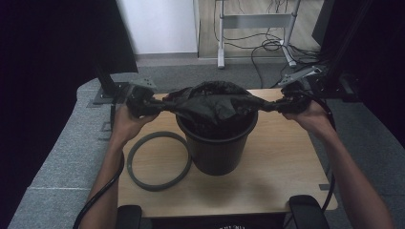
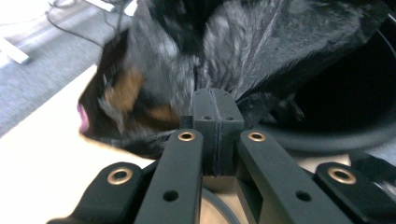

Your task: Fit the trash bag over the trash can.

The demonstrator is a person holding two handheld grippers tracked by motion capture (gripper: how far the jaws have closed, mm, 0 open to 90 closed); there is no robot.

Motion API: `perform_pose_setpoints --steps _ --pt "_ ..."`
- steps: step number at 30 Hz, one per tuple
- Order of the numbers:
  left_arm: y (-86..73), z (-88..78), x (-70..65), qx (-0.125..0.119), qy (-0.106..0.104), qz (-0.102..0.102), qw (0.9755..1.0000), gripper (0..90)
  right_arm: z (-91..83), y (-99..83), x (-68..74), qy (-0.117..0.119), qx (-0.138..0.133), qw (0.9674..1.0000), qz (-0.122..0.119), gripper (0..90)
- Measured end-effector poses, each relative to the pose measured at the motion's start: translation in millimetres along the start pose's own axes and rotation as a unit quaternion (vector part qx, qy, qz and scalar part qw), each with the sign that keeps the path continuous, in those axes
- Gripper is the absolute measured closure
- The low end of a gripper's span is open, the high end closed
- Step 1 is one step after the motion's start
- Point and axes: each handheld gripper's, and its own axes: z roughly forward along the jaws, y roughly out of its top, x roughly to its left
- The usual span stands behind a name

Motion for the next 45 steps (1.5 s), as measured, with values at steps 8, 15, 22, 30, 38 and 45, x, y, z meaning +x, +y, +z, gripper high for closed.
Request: perform_pose_setpoints --steps 8,15,22,30,38,45 --pt "-14.3 -11.1 -6.0 -0.002 -0.007 -0.003 1.0 74.5 -5.8 -6.2 2.4 0.028 0.009 0.9996 -0.001 71.8" --pt "6.9 -25.1 -7.0 -0.013 0.01 0.013 0.9998 40.8 -28.6 15.5 0.7 0.032 -0.031 0.999 0.0 46.8" --pt "28.6 5.2 -12.5 0.022 -0.015 0.029 0.9992 32.8 -8.2 44.9 5.5 0.045 -0.034 0.9983 -0.012 36.2" --pt "22.8 13.3 -19.4 0.039 -0.023 0.05 0.9977 72.2 22.6 47.8 22.7 0.024 0.023 0.9963 -0.079 81.4" --pt "18.3 2.0 -42.0 0.036 -0.038 0.074 0.9959 88.1 -3.0 35.9 37.7 0.045 0.002 0.9945 -0.095 88.6" --pt "4.8 0.0 -59.5 0.023 -0.05 0.087 0.9947 88.7 -17.7 11.3 54.1 0.071 -0.014 0.9932 -0.091 88.7"
